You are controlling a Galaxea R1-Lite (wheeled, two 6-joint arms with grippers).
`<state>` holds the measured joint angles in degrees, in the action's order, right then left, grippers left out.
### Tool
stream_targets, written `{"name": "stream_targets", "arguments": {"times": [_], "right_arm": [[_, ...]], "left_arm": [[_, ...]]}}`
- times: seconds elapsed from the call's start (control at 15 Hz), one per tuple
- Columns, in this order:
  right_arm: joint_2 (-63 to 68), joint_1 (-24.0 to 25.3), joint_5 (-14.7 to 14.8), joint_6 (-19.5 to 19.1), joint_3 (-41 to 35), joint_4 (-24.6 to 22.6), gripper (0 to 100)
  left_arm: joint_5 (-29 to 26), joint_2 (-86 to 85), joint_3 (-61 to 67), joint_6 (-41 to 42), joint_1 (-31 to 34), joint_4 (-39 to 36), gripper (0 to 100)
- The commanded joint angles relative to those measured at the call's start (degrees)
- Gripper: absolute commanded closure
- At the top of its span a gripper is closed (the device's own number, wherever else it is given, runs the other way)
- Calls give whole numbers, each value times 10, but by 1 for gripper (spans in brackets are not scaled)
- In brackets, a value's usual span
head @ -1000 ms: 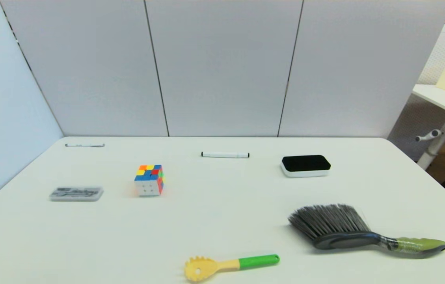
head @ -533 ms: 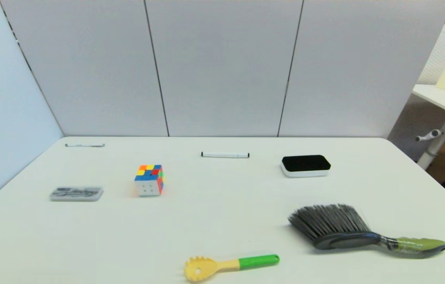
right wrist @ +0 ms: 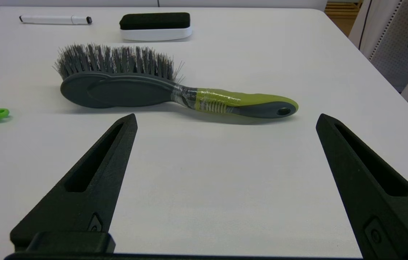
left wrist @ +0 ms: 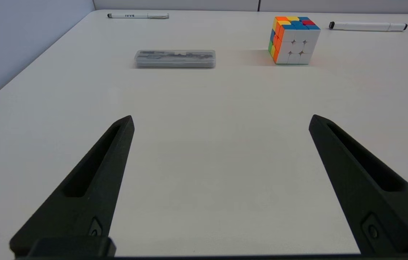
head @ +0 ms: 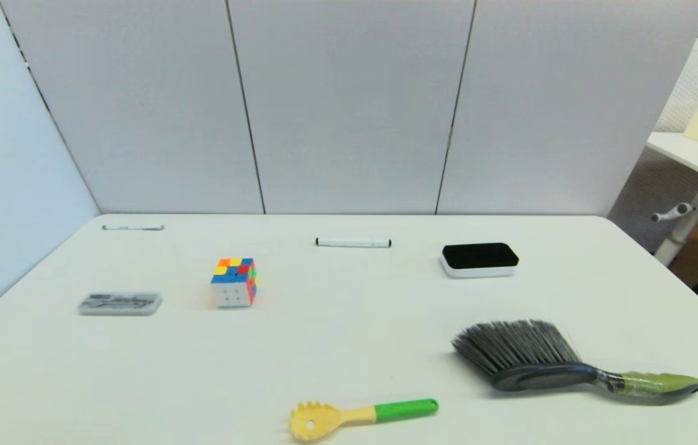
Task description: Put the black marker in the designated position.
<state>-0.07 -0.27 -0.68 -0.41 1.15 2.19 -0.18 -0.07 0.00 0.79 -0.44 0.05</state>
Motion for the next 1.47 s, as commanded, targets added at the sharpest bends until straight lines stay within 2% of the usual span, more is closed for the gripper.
{"name": "stream_targets", "arguments": {"times": [0.07, 0.27, 0.4, 0.6, 0.8, 1.07, 1.2, 1.33, 1.47], "right_arm": [[-1, 0, -1, 0, 0, 0, 0], [1, 0, 0, 0, 0, 0, 0], [-1, 0, 0, 0, 0, 0, 0], [1, 0, 0, 0, 0, 0, 0], [1, -1, -1, 0, 0, 0, 0], [1, 0, 0, 0, 0, 0, 0], [-1, 0, 0, 0, 0, 0, 0], [1, 0, 0, 0, 0, 0, 0], [1, 0, -1, 0, 0, 0, 0]], "left_arm": [[-2, 36, -5, 3, 0, -2, 0], [-6, 133, -85, 10, -2, 17, 0], [-19, 239, -170, 50, -6, 51, 0], [-70, 438, -356, 120, -36, 145, 0], [-101, 620, -526, 198, -82, 204, 0], [-126, 810, -701, 207, -169, 287, 0], [-145, 901, -760, 243, -198, 286, 0], [-188, 993, -824, 302, -221, 290, 0], [-201, 1047, -865, 317, -228, 290, 0]]}}
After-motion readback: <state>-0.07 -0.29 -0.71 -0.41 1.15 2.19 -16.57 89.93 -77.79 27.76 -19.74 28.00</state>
